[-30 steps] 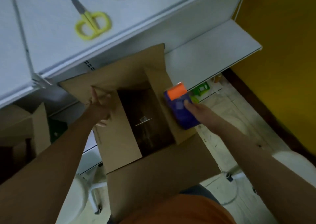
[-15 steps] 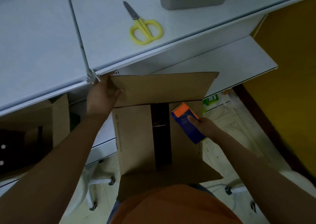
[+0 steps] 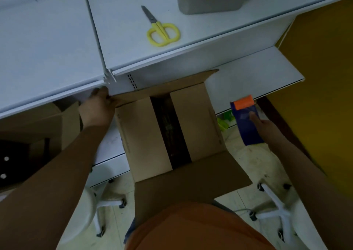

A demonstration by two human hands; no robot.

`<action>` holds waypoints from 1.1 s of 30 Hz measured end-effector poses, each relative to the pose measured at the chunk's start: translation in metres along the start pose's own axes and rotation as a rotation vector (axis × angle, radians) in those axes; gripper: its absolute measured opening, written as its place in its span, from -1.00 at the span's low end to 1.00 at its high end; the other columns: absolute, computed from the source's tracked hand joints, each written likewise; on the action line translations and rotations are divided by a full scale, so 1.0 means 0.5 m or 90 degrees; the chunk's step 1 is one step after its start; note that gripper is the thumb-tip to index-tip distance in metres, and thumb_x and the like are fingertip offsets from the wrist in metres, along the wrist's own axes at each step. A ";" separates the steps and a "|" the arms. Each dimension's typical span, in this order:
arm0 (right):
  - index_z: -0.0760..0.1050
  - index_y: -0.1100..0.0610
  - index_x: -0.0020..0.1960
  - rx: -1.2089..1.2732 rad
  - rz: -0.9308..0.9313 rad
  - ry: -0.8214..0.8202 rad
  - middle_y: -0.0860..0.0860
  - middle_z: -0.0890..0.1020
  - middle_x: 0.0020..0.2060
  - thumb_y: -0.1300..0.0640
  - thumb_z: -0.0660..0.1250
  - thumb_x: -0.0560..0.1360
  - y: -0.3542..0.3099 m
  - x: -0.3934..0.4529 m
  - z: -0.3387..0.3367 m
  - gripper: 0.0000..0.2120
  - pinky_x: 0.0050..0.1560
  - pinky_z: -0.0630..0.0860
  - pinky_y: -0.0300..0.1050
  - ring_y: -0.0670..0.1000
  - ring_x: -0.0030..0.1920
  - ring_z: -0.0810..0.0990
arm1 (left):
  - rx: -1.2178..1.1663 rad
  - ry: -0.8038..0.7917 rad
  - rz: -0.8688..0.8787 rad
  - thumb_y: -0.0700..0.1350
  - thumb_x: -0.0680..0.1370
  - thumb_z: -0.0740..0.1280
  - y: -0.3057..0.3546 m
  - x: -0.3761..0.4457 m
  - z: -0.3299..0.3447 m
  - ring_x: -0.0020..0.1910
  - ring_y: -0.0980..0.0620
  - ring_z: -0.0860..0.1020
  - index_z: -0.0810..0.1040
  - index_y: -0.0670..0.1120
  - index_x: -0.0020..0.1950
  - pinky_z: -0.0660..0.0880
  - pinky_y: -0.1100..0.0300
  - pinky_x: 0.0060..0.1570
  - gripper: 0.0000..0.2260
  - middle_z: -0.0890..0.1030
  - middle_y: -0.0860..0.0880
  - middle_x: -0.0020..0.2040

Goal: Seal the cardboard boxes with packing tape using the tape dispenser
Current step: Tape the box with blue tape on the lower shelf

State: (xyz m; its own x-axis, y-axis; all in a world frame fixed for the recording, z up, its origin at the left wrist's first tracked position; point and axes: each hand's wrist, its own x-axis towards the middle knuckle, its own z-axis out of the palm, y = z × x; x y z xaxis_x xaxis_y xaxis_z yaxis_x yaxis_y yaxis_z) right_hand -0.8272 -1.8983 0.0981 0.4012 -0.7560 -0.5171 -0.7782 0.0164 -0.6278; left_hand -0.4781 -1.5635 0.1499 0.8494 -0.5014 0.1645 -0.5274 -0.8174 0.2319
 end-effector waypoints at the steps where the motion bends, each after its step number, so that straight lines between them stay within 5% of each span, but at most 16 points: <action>1: 0.47 0.32 -0.12 0.004 0.010 0.014 0.20 0.52 -0.26 -0.31 0.08 0.57 0.013 -0.002 -0.006 -0.35 -0.27 0.33 -0.07 0.14 -0.26 0.50 | 0.028 0.005 0.042 -0.14 0.57 0.33 -0.003 -0.016 0.008 -0.25 -0.29 0.57 0.47 -0.18 -0.06 0.50 -0.04 -0.33 -0.89 0.54 -0.26 -0.11; 5: 0.43 0.33 0.27 0.099 0.133 0.019 0.28 0.55 0.12 -0.34 0.13 0.54 0.095 -0.019 0.005 -0.27 -0.01 0.50 0.09 0.27 0.06 0.57 | 0.168 -0.152 0.062 -0.21 0.62 0.21 -0.007 -0.119 0.065 -0.17 -0.22 0.60 0.47 -0.08 0.36 0.48 0.03 -0.32 -0.69 0.58 -0.21 0.12; 8: 0.42 0.37 0.32 0.133 0.225 -0.032 0.33 0.56 0.18 -0.47 0.14 0.40 0.177 -0.043 0.027 -0.06 0.02 0.56 0.15 0.28 0.02 0.59 | 0.134 -0.353 0.054 -0.16 0.63 0.20 -0.039 -0.184 0.141 0.45 -0.20 0.35 0.17 -0.02 0.61 0.48 -0.09 0.23 -0.47 0.17 -0.12 0.59; 12: 0.48 0.29 0.27 0.200 0.269 -0.124 0.28 0.65 0.08 -0.66 0.31 0.00 0.315 -0.027 0.057 0.21 0.16 0.54 0.31 0.30 0.04 0.65 | 0.019 -0.465 -0.022 -0.02 0.66 0.17 -0.051 -0.201 0.191 0.59 -0.21 0.05 0.02 -0.05 0.64 0.17 -0.18 0.50 -0.42 -0.11 -0.09 0.64; 14: 0.50 0.29 0.25 0.251 0.293 -0.148 0.28 0.67 0.03 -0.50 0.33 0.28 0.283 -0.069 0.068 -0.07 0.05 0.60 0.28 0.29 0.01 0.66 | 0.052 -0.499 0.005 0.01 0.69 0.12 -0.050 -0.191 0.194 0.61 -0.17 -0.10 -0.08 -0.10 0.64 0.15 -0.13 0.52 -0.40 -0.18 -0.10 0.63; 17: 0.52 0.23 0.20 0.369 0.278 -0.177 0.22 0.70 -0.04 -0.23 0.17 0.56 0.222 -0.114 0.086 -0.45 -0.21 0.67 0.07 0.21 -0.11 0.69 | 0.045 -0.526 -0.013 0.12 0.65 0.08 -0.046 -0.173 0.195 0.60 -0.16 -0.04 -0.16 -0.12 0.63 0.21 -0.09 0.49 -0.32 -0.26 -0.14 0.61; 22: 0.41 0.13 0.39 0.606 0.219 -0.173 0.12 0.65 0.07 -0.20 0.12 0.59 0.169 -0.110 0.099 -0.47 -0.25 0.66 0.00 0.09 -0.12 0.70 | -0.077 -0.532 -0.096 -0.05 0.67 0.23 -0.011 -0.200 0.185 0.60 -0.15 -0.16 -0.17 -0.12 0.62 0.07 0.01 0.50 -0.30 -0.36 -0.14 0.59; 25: 0.43 0.10 0.34 0.668 0.152 -0.164 0.08 0.67 0.02 -0.16 0.09 0.62 0.117 -0.104 0.104 -0.54 -0.27 0.65 -0.01 0.06 -0.14 0.71 | -0.266 -0.490 -0.133 0.04 0.65 0.26 -0.039 -0.195 0.195 0.61 -0.15 -0.12 0.00 -0.06 0.63 0.02 -0.08 0.55 -0.35 -0.22 -0.15 0.62; 27: 0.49 0.04 0.20 0.673 0.128 -0.150 0.02 0.70 -0.06 -0.15 0.07 0.63 0.080 -0.097 0.109 -0.63 -0.26 0.67 -0.02 0.02 -0.14 0.71 | -0.381 -0.470 -0.225 0.32 0.53 0.29 -0.058 -0.186 0.189 0.58 -0.13 0.08 0.09 -0.02 0.61 0.14 -0.15 0.52 -0.21 0.04 -0.11 0.62; 29: 0.49 0.00 0.15 0.662 0.105 -0.133 -0.04 0.71 -0.09 -0.16 0.07 0.63 0.053 -0.083 0.117 -0.67 -0.25 0.66 -0.07 -0.03 -0.13 0.71 | -0.470 -0.480 -0.354 0.38 0.54 0.22 -0.050 -0.183 0.153 0.50 -0.06 0.26 0.16 0.02 0.59 0.28 -0.10 0.46 -0.26 0.24 0.00 0.52; 33: 0.47 0.01 0.29 0.656 0.043 -0.127 0.00 0.69 0.08 -0.20 0.12 0.59 0.000 -0.059 0.129 -0.59 0.00 0.64 -0.02 0.00 0.03 0.69 | -0.522 -0.507 -0.430 0.39 0.57 0.07 -0.047 -0.165 0.090 0.10 -0.12 0.61 0.40 0.07 0.46 0.65 0.05 -0.11 -0.41 0.47 0.00 0.35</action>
State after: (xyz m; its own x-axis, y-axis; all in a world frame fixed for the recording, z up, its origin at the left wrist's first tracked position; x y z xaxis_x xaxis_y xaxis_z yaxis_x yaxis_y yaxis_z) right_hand -0.8080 -1.8335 0.0758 0.5177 -0.6128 -0.5971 -0.0526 0.6737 -0.7371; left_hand -0.5348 -1.5158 0.0879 0.5778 -0.3244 -0.7490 0.3810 -0.7043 0.5990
